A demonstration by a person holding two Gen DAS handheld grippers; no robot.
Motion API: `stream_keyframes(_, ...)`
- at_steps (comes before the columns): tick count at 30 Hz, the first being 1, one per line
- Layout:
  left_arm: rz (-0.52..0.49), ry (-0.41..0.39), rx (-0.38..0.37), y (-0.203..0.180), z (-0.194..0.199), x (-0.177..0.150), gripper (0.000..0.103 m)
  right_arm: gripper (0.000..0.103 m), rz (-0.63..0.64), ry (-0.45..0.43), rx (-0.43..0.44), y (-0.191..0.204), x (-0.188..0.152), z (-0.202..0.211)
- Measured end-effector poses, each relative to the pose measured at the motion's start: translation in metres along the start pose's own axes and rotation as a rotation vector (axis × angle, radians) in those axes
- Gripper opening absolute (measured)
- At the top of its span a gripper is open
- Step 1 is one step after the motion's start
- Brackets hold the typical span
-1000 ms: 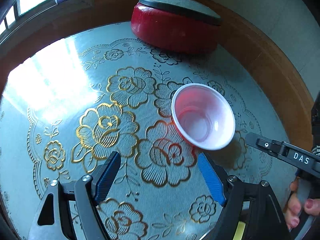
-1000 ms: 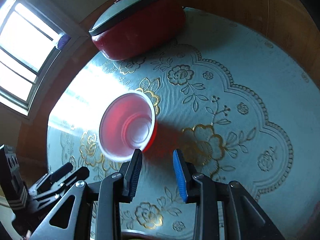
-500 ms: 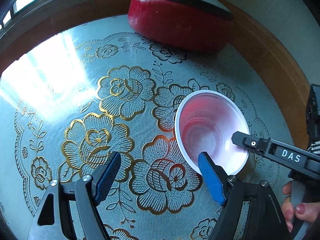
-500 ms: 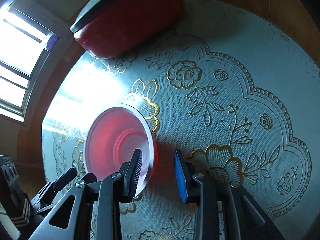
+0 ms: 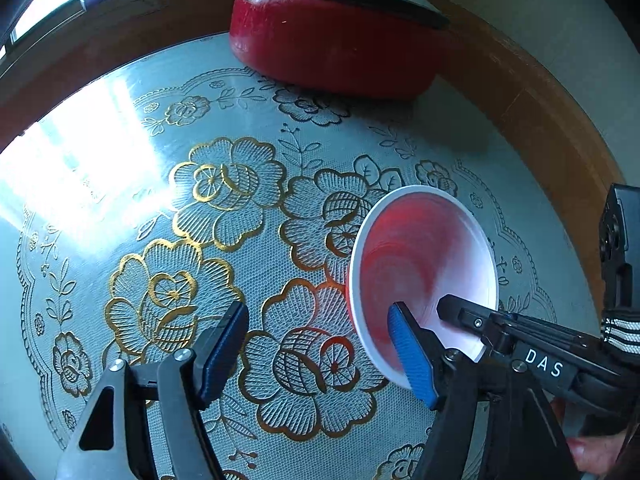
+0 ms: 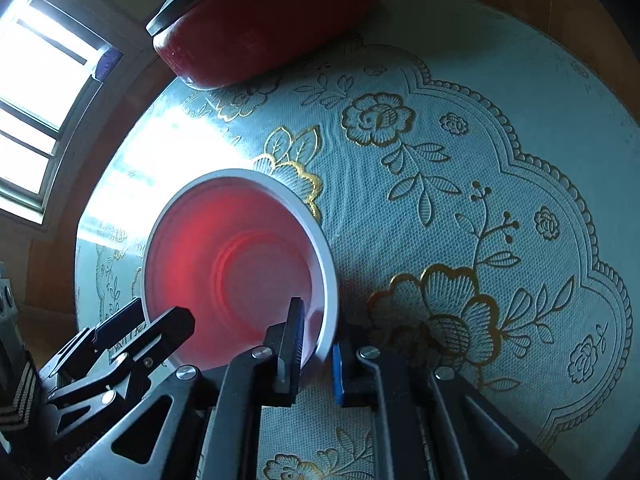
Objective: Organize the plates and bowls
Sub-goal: 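Grasp the red plastic cup rim with the left tool and lift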
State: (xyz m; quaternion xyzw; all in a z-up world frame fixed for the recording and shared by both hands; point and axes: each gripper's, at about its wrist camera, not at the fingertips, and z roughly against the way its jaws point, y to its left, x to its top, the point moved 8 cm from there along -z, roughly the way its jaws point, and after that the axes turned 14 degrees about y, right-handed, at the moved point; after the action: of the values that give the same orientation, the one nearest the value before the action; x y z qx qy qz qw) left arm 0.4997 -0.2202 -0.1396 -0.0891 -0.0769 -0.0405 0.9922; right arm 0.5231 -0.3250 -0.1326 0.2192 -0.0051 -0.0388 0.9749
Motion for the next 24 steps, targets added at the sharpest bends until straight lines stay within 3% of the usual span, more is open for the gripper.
stream_keyframes(6, -0.027, 0.014, -0.022, -0.007, -0.001, -0.005, 0.056, 0.008, 0.012, -0.012, 0.004, 0.0, -0.009, 0.005)
stream_keyframes(11, -0.062, 0.033, -0.02, -0.012, -0.004, -0.011, 0.032, 0.008, -0.001, -0.017, -0.001, -0.009, -0.016, 0.008)
stream_keyframes(19, -0.112, 0.04, -0.008, -0.016, -0.002, -0.02, 0.014, 0.008, -0.02, -0.023, 0.004, -0.026, -0.027, 0.016)
stream_keyframes(24, -0.134, 0.026, -0.009, -0.02, 0.003, -0.024, 0.01, 0.008, -0.019, -0.039, -0.002, -0.025, -0.03, 0.024)
